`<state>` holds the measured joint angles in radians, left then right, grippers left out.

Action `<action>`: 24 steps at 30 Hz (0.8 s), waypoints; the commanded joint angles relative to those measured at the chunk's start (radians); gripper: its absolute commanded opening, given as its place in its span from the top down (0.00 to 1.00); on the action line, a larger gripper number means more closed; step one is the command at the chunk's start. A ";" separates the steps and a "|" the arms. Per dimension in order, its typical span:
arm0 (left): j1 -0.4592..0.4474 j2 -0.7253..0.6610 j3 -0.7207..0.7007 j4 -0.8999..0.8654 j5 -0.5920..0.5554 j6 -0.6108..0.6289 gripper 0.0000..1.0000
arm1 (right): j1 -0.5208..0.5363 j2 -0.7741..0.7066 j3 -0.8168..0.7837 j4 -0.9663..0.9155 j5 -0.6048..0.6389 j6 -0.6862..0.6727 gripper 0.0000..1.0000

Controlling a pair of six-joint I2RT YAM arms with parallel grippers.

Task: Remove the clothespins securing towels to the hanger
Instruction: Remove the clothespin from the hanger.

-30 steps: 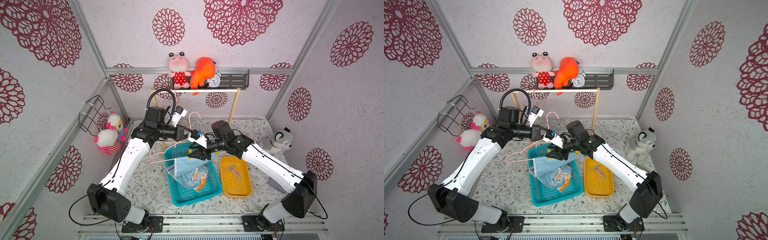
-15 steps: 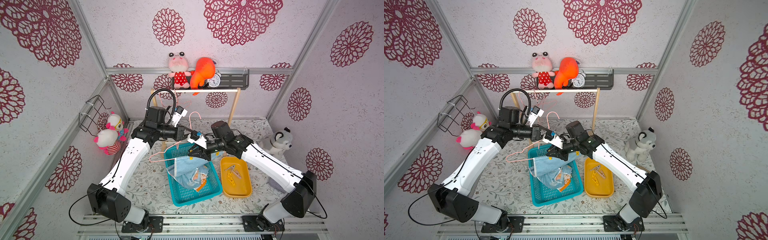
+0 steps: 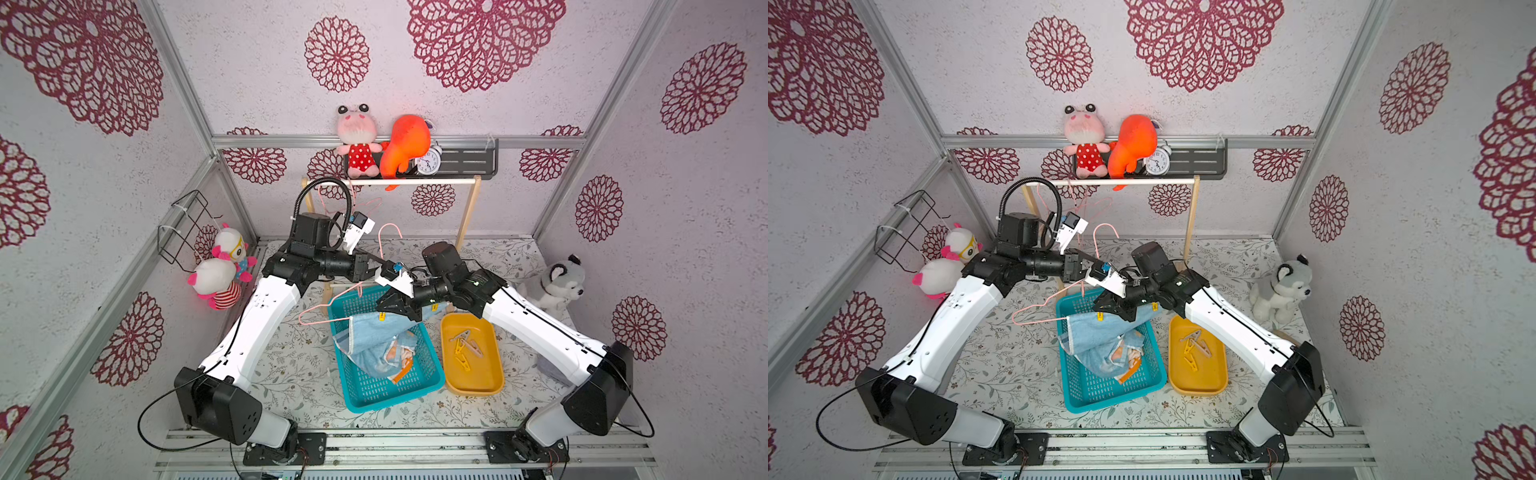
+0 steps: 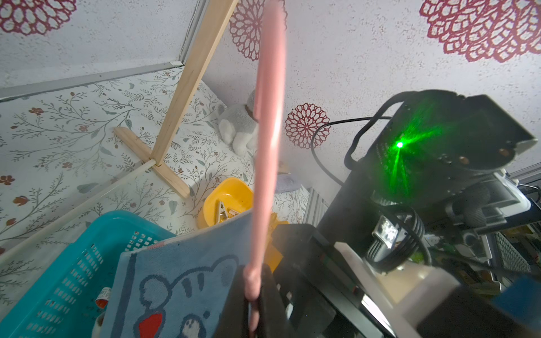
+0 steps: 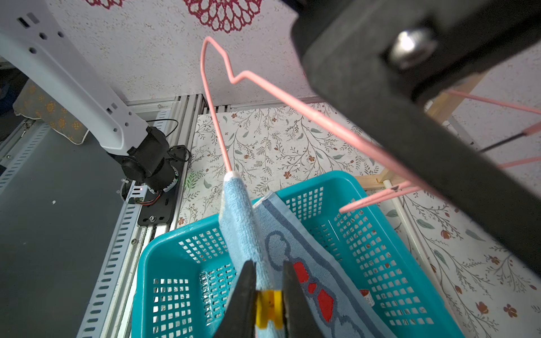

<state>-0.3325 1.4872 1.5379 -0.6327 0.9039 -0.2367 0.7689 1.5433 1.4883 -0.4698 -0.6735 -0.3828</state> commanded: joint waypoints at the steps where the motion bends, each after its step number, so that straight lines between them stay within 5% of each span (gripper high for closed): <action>1: -0.006 0.004 0.002 0.026 0.012 0.005 1.00 | 0.004 -0.055 0.019 -0.002 0.049 0.031 1.00; 19: -0.007 0.014 0.005 0.001 -0.018 0.023 1.00 | 0.000 -0.210 -0.020 0.034 0.215 0.114 1.00; 24: -0.007 0.009 0.008 -0.019 -0.055 0.039 1.00 | -0.003 -0.358 -0.219 0.093 0.344 0.211 1.00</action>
<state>-0.3332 1.4948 1.5379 -0.6460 0.8669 -0.2249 0.7685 1.2713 1.3563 -0.4137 -0.4324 -0.2535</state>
